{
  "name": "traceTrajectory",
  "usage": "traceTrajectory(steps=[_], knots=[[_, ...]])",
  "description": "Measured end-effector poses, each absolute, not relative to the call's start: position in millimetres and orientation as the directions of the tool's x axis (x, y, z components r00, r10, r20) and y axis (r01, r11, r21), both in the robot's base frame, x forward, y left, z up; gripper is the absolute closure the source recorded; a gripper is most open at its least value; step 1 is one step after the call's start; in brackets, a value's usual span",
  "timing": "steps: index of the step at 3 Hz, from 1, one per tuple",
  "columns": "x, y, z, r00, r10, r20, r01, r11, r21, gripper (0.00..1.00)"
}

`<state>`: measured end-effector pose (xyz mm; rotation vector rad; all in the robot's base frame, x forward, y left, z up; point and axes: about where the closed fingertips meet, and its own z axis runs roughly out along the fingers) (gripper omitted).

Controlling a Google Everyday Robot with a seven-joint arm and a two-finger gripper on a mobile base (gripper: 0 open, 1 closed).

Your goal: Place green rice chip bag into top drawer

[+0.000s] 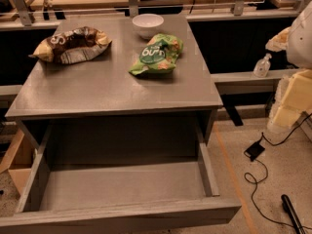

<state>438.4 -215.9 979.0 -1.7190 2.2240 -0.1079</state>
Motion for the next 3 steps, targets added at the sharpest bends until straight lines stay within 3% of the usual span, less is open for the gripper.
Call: traceTrajectory(steps=[2, 3], knots=[[464.5, -209.1, 976.3, -0.254, -0.934, -0.250, -0.919, 0.314, -0.238, 0.00], [522.0, -191.6, 966.3, -0.354, -0.874, -0.334, -0.884, 0.429, -0.187, 0.00]])
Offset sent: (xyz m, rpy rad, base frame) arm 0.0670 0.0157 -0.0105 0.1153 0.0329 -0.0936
